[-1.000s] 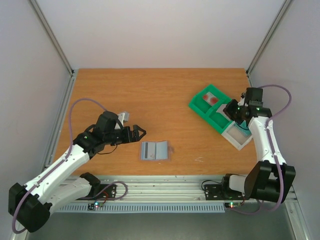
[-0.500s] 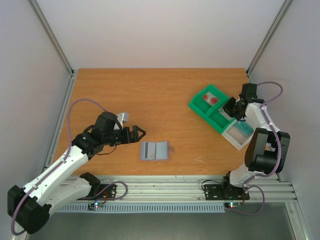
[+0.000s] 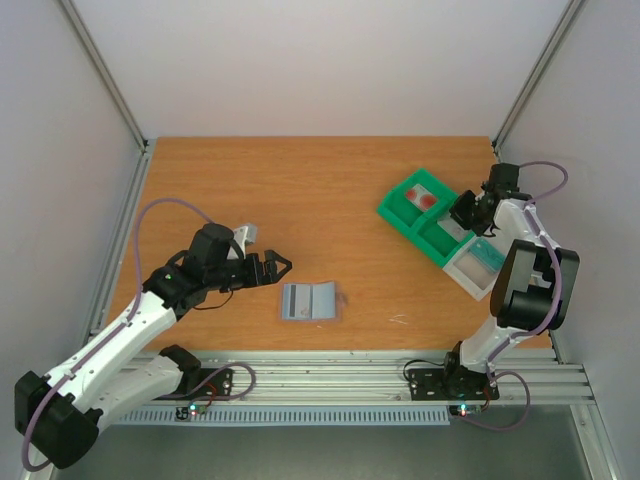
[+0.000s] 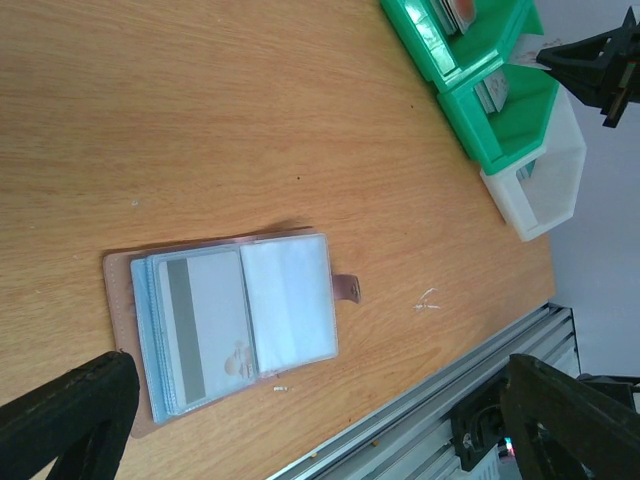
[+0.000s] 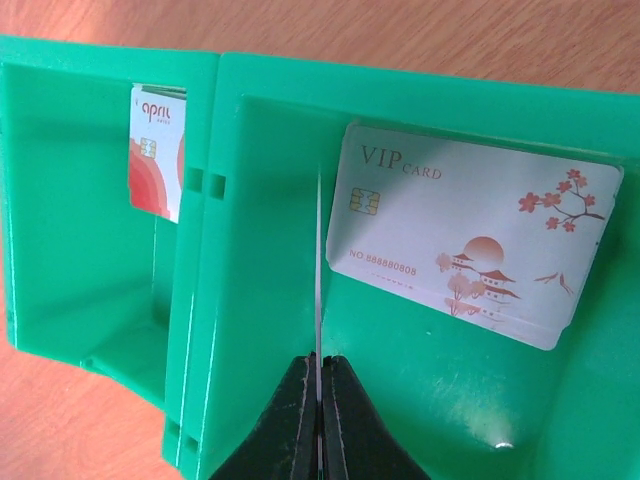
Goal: Take the credit cards out of the card holder
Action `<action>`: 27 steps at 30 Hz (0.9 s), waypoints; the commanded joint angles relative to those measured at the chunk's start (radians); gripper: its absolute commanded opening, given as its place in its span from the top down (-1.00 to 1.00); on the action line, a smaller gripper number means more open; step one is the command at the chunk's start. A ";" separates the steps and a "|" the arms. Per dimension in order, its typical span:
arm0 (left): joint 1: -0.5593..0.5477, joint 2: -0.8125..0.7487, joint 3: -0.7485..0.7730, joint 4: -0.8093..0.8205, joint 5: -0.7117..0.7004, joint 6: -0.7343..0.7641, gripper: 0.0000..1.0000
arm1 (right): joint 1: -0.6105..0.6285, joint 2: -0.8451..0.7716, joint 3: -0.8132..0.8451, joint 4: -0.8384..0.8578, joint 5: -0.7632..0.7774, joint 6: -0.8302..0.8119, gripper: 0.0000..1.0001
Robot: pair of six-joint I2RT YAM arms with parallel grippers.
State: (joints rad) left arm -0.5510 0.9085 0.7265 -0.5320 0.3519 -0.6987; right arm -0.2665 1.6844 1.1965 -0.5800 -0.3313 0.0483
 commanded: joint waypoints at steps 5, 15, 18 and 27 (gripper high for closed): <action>0.002 -0.011 -0.006 0.041 0.007 -0.016 -0.99 | -0.020 0.054 0.037 0.040 -0.033 -0.024 0.97; 0.002 -0.008 -0.015 0.047 0.013 -0.025 -0.99 | -0.048 0.091 0.057 0.030 -0.004 -0.032 0.89; 0.002 -0.008 -0.017 0.050 0.007 -0.025 -0.99 | -0.048 0.101 0.068 0.018 0.012 -0.033 0.86; 0.002 -0.009 -0.024 0.039 -0.005 -0.017 -0.99 | -0.049 0.112 0.091 -0.010 0.056 -0.032 0.71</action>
State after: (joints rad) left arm -0.5510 0.9085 0.7177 -0.5232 0.3538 -0.7250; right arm -0.3084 1.7893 1.2541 -0.5701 -0.3141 0.0254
